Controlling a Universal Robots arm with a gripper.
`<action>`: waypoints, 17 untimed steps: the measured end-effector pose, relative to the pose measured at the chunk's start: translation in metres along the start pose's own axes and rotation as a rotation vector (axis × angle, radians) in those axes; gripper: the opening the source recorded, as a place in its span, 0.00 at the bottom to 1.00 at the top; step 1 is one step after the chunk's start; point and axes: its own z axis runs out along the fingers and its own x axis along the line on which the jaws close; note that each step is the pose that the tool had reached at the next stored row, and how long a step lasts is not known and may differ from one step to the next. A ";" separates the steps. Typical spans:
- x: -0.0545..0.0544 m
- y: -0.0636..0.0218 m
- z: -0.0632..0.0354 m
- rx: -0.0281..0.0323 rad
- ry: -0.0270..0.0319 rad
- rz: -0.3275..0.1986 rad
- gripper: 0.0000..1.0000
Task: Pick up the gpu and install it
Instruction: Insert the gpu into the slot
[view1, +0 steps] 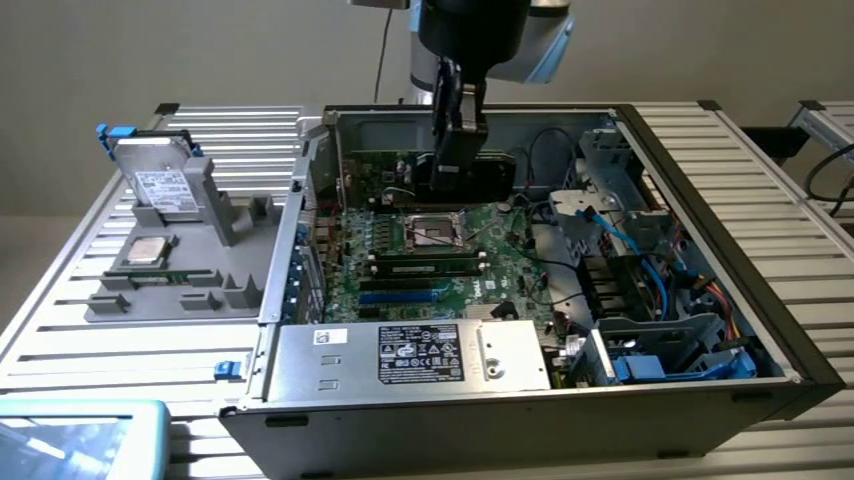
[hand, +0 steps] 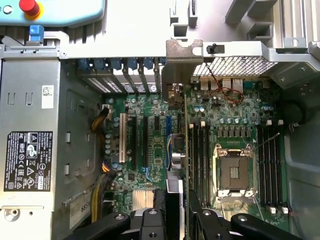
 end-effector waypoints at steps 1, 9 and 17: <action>0.000 0.0000 0.0000 0.0000 0.0000 0.000 0.28; -0.005 -0.0003 0.0042 0.0016 0.0180 0.001 0.28; -0.021 0.0001 0.0105 0.0081 0.0492 0.004 0.28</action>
